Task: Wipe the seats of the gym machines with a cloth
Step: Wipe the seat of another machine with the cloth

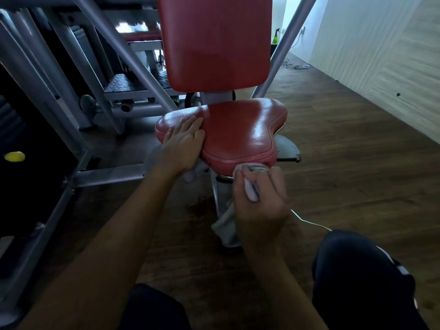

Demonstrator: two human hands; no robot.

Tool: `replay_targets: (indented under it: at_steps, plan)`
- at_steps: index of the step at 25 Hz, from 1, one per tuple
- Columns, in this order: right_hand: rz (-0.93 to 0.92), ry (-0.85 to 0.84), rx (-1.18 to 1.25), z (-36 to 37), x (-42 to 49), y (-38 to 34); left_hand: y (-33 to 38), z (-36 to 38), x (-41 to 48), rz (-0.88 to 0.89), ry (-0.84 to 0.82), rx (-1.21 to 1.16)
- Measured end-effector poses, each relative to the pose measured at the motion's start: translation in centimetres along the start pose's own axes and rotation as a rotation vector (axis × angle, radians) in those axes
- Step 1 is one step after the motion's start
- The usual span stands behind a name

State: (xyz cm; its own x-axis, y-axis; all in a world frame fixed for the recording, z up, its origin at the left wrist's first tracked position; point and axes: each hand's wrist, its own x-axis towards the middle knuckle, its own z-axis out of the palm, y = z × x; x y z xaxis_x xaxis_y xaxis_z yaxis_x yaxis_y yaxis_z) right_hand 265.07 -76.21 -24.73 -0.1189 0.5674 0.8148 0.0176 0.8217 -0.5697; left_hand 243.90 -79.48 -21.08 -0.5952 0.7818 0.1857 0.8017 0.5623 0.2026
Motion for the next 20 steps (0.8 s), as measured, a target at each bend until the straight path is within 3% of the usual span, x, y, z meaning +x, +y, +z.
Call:
replay_targets:
  at_steps: [5, 9, 12, 15, 20]
  plan:
    - [0.102, 0.067, 0.040, -0.2, 0.5, 1.0, 0.3, -0.3, -0.3, -0.009, -0.010, -0.015]
    - [-0.034, -0.084, -0.001, -0.1, -0.8, -0.1, 0.1, -0.4, -0.3, 0.006, -0.012, -0.009]
    - [0.087, -0.081, 0.051, -2.3, 2.1, 1.2, 0.2, -0.7, -0.9, 0.058, 0.006, 0.047]
    - [0.175, -0.301, 0.062, -3.6, 7.4, 0.4, 0.7, -1.2, -1.4, 0.025, 0.001, 0.037]
    - [0.004, -0.617, -0.026, 1.8, 15.8, -1.0, 1.0, -1.9, -1.9, -0.011, 0.010, -0.091]
